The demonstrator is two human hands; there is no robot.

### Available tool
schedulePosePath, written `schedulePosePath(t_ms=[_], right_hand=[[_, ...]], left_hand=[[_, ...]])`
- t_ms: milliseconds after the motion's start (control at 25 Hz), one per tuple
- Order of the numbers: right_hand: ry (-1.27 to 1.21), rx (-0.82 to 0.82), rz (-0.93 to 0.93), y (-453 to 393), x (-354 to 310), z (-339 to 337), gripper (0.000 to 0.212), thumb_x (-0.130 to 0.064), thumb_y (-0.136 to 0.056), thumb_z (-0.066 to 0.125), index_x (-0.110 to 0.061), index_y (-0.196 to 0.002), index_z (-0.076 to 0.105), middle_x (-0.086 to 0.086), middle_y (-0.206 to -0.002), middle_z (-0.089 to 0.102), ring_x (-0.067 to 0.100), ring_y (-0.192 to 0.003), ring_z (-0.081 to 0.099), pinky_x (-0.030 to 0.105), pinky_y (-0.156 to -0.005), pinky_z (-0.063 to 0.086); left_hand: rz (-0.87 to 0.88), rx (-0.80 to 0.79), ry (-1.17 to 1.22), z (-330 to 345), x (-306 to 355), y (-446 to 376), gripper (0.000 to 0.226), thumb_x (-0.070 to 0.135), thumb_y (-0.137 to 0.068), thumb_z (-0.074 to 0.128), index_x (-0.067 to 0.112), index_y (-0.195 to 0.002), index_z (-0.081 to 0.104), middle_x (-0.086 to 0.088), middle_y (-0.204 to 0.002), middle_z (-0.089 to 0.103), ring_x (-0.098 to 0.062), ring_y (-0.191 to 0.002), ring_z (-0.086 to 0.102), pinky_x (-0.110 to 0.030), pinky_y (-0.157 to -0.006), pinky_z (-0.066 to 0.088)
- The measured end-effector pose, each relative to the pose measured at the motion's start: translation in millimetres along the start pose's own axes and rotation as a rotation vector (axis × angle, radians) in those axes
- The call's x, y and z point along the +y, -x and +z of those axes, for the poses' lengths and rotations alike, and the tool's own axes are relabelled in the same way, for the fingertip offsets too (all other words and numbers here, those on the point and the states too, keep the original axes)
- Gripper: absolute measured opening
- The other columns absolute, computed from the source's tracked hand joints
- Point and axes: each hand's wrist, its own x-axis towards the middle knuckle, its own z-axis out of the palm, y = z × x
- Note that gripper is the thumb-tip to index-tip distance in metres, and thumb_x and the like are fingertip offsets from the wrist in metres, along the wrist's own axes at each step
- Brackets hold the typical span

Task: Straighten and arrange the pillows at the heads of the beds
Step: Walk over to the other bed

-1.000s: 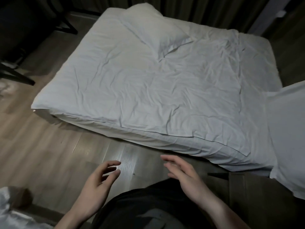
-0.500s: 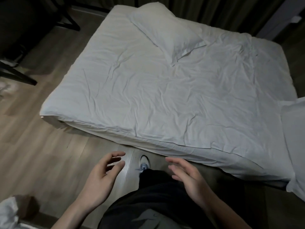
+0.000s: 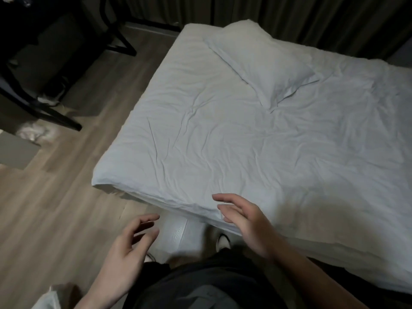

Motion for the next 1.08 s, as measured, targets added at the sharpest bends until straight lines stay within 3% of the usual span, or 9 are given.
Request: schedulePosePath(t_ms=[120, 200, 280, 440, 600, 760, 880, 1000, 1080], right_hand=[[-0.034, 0.123, 0.048, -21.3, 5.0, 41.3, 0.023, -0.036, -0.098, 0.065, -0.046, -0.117, 0.073, -0.024, -0.117, 0.074, 0.010, -0.113, 0.071, 0.048, -0.108, 0.054], [-0.091, 0.206, 0.055, -28.4, 8.0, 81.7, 0.024, -0.028, -0.101, 0.066, -0.046, -0.114, 0.075, -0.024, -0.118, 0.074, 0.000, -0.110, 0.069, 0.038, -0.103, 0.055], [-0.154, 0.287, 0.081, -30.7, 3.2, 128.6, 0.032, -0.023, -0.103, 0.063, -0.051, -0.111, 0.074, -0.023, -0.117, 0.074, 0.002, -0.109, 0.069, 0.026, -0.094, 0.055], [-0.300, 0.445, 0.079, -36.0, -15.3, 212.9, 0.030, -0.014, -0.103, 0.062, -0.036, -0.119, 0.076, -0.009, -0.117, 0.077, 0.012, -0.113, 0.070, 0.038, -0.100, 0.055], [-0.435, 0.561, 0.026, -41.1, -43.4, 253.1, 0.021, -0.037, -0.094, 0.073, -0.034, -0.114, 0.078, -0.011, -0.115, 0.078, 0.008, -0.112, 0.071, 0.028, -0.093, 0.059], [-0.396, 0.552, 0.070, -81.3, -68.8, 256.8, 0.029, -0.011, -0.104, 0.059, -0.031, -0.118, 0.074, -0.019, -0.115, 0.076, 0.013, -0.118, 0.068, 0.037, -0.101, 0.056], [-0.304, 0.466, 0.076, -125.6, -92.9, 255.5, 0.026, -0.019, -0.103, 0.063, -0.036, -0.119, 0.074, -0.021, -0.122, 0.074, 0.008, -0.120, 0.067, 0.041, -0.106, 0.055], [-0.234, 0.373, 0.016, -174.4, -117.6, 260.6, 0.028, -0.041, -0.095, 0.063, -0.043, -0.121, 0.073, -0.023, -0.127, 0.071, 0.004, -0.120, 0.066, 0.048, -0.109, 0.052], [-0.207, 0.362, -0.002, -194.7, -130.9, 265.8, 0.032, -0.045, -0.093, 0.061, -0.046, -0.123, 0.071, -0.024, -0.130, 0.069, 0.004, -0.122, 0.065, 0.047, -0.109, 0.051]], left_hand=[[0.041, -0.090, -0.046, -53.2, -11.4, -49.3, 0.026, 0.021, -0.099, 0.064, 0.039, -0.116, 0.069, 0.015, -0.119, 0.072, 0.000, -0.114, 0.065, -0.009, -0.089, 0.049], [0.070, -0.153, -0.086, -93.6, -16.9, -80.2, 0.025, 0.023, -0.098, 0.065, 0.041, -0.115, 0.070, 0.015, -0.120, 0.072, 0.000, -0.114, 0.065, -0.010, -0.089, 0.049], [0.095, -0.219, -0.118, -134.6, -17.1, -108.3, 0.024, 0.024, -0.098, 0.066, 0.041, -0.114, 0.070, 0.015, -0.119, 0.072, 0.000, -0.113, 0.065, -0.013, -0.089, 0.050], [0.156, -0.379, -0.203, -198.8, -8.1, -161.8, 0.023, 0.030, -0.099, 0.065, 0.040, -0.119, 0.069, 0.015, -0.121, 0.069, 0.002, -0.118, 0.061, -0.024, -0.096, 0.051], [0.222, -0.465, -0.222, -230.9, 9.6, -198.1, 0.023, 0.029, -0.100, 0.063, 0.039, -0.120, 0.069, 0.016, -0.125, 0.066, 0.004, -0.122, 0.058, -0.023, -0.093, 0.047], [0.216, -0.452, -0.206, -247.0, 15.7, -219.7, 0.025, 0.027, -0.100, 0.062, 0.042, -0.120, 0.068, 0.019, -0.125, 0.066, 0.005, -0.122, 0.058, -0.027, -0.095, 0.047], [0.191, -0.392, -0.179, -267.7, 13.0, -234.7, 0.028, 0.025, -0.099, 0.063, 0.043, -0.120, 0.068, 0.018, -0.123, 0.068, 0.006, -0.121, 0.058, -0.023, -0.095, 0.050], [0.145, -0.320, -0.182, -291.0, 8.8, -259.2, 0.027, 0.025, -0.099, 0.064, 0.045, -0.117, 0.069, 0.011, -0.119, 0.072, 0.006, -0.118, 0.061, -0.017, -0.091, 0.050], [0.118, -0.314, -0.212, -304.2, 2.6, -279.0, 0.026, 0.027, -0.099, 0.064, 0.044, -0.118, 0.070, 0.006, -0.118, 0.072, 0.004, -0.116, 0.062, -0.021, -0.092, 0.049]])
